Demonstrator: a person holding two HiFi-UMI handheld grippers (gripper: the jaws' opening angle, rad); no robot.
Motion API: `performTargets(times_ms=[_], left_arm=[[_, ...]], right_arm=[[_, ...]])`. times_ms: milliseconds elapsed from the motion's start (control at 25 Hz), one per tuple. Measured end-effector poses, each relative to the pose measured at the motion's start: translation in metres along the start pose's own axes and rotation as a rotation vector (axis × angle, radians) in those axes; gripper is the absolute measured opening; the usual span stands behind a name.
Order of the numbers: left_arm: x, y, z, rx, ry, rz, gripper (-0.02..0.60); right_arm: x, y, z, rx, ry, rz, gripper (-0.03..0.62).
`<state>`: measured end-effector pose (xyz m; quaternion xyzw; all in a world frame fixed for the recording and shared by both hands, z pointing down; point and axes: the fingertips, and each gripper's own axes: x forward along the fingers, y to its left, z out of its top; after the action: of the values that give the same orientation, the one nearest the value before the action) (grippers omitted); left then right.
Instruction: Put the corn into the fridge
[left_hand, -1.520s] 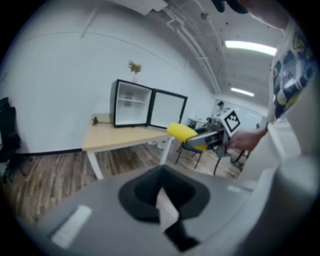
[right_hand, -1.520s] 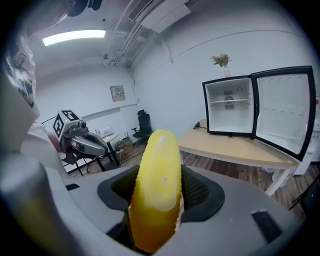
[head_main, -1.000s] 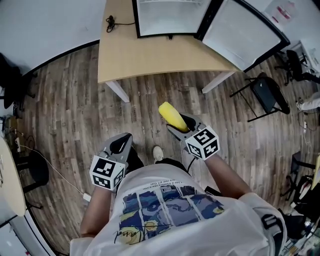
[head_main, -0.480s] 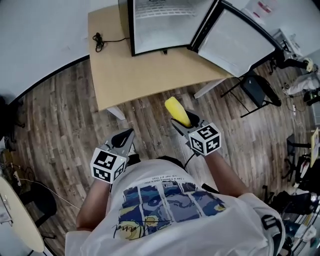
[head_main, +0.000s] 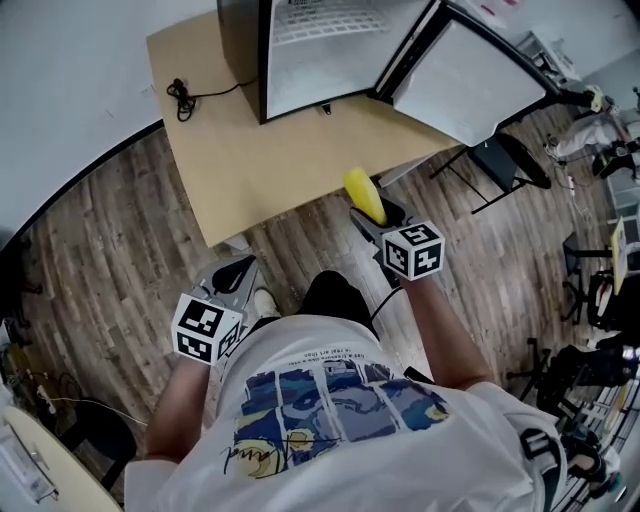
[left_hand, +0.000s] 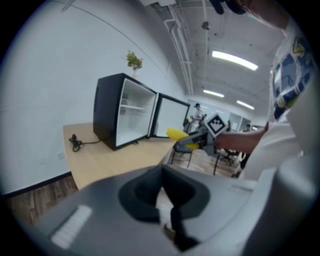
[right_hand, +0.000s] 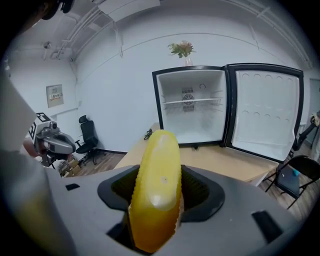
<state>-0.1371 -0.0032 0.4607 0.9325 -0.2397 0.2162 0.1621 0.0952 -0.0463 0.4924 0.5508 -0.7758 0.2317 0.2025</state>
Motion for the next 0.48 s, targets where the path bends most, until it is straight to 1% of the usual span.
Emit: performTargets(times_ms=[120, 240, 320, 480], left_arm=[[0.011, 0.005, 0.011, -0.004, -0.009, -0.01, 0.009], [0.032, 0.016, 0.019, -0.005, 0.004, -0.004, 0.009], [0.047, 0.025, 0.029, -0.009, 0.012, 0.013, 0.009], [0.076, 0.041, 0.061, -0.019, -0.004, 0.062, 0.009]], right_arm=[[0.017, -0.022, 0.012, -0.011, 0.008, -0.028, 0.247], [0.044, -0.052, 0.028, -0.026, 0.015, -0.048, 0.247], [0.065, -0.072, 0.039, -0.037, 0.023, -0.054, 0.247], [0.106, -0.114, 0.068, -0.081, 0.032, -0.041, 0.247]])
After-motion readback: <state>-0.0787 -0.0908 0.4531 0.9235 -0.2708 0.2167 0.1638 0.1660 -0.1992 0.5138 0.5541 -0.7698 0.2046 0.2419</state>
